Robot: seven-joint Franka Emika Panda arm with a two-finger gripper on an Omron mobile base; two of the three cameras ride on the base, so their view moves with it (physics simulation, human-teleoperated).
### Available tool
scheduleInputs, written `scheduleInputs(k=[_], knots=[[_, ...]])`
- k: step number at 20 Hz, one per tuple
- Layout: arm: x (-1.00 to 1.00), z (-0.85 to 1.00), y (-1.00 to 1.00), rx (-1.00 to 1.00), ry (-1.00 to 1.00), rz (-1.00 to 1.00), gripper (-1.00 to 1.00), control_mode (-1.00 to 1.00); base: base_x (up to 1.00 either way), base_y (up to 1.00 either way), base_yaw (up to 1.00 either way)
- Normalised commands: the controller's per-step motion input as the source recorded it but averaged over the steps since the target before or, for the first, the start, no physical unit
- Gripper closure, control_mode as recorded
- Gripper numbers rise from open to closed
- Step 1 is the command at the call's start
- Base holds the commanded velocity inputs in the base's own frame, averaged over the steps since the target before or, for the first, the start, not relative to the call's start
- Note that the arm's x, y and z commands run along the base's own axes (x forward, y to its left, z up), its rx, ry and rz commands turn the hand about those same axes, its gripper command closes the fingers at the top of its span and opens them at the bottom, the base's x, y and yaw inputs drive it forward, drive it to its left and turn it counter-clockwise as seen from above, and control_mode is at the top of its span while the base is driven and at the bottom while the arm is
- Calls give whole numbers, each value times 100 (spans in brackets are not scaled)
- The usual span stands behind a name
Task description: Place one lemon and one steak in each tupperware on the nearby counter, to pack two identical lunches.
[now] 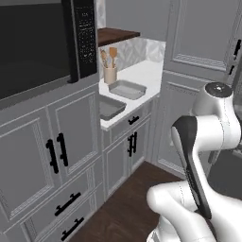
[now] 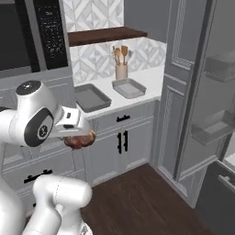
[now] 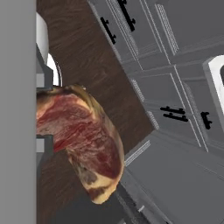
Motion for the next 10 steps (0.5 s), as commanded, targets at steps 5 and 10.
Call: scheduleInputs(k=[5,10], knots=[[0,0,0,0,0,0,100,100,100,-17,22],[0,0,0,0,0,0,100,100,100,-40,0]])
